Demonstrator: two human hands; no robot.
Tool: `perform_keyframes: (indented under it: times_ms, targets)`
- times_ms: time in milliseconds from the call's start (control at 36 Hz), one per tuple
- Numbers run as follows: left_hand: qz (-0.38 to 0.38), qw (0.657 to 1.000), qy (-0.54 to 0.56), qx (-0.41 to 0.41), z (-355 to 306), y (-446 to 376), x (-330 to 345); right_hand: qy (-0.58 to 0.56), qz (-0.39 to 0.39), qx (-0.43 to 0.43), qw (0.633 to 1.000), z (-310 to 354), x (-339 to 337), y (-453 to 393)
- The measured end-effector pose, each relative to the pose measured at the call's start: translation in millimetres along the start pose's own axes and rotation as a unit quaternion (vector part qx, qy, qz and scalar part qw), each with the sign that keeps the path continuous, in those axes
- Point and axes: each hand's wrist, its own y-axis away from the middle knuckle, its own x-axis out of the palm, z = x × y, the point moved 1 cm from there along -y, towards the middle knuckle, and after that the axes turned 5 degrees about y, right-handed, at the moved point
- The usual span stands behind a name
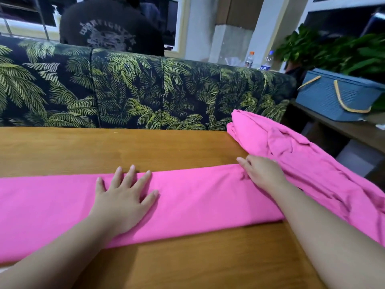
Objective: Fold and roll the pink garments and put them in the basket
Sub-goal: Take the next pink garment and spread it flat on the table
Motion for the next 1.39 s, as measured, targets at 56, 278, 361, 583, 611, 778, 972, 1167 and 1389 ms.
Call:
perform_keyframes:
  times_ms: [56, 278, 361, 583, 611, 778, 972, 1167, 1389]
  targets:
    - [0.008, 1.0, 0.013, -0.003, -9, -4, -2, -0.036, 0.002, 0.014, 0.999, -15, -3, 7]
    - [0.011, 0.989, 0.035, 0.14, -68, -26, 9, -0.148, 0.015, 0.037, 0.988, -29, -3, 16]
    - [0.015, 0.985, 0.023, 0.172, -79, -27, 12, -0.196, -0.037, 0.051, 0.979, -22, -1, 17]
    - [0.025, 0.985, 0.015, 0.17, -78, -26, 12, -0.111, -0.013, 0.037, 0.993, -25, 13, 14]
    - [0.025, 0.985, 0.015, 0.168, -78, -25, 11, -0.108, -0.014, 0.039, 0.993, -26, 13, 14]
    - [0.058, 0.988, -0.003, 0.146, -84, -23, 7, -0.049, -0.029, 0.056, 0.997, -19, 10, 21]
    - [0.016, 0.991, -0.018, 0.132, -133, -12, 22, -0.071, -0.019, -0.034, 0.997, 40, 4, 51]
    - [0.015, 0.978, -0.007, 0.207, -107, -8, 21, -0.061, 0.114, -0.015, 0.991, 21, 17, 77]
    - [0.02, 0.991, -0.004, 0.136, -34, 7, 2, -0.03, 0.129, 0.025, 0.991, 2, 15, 79]
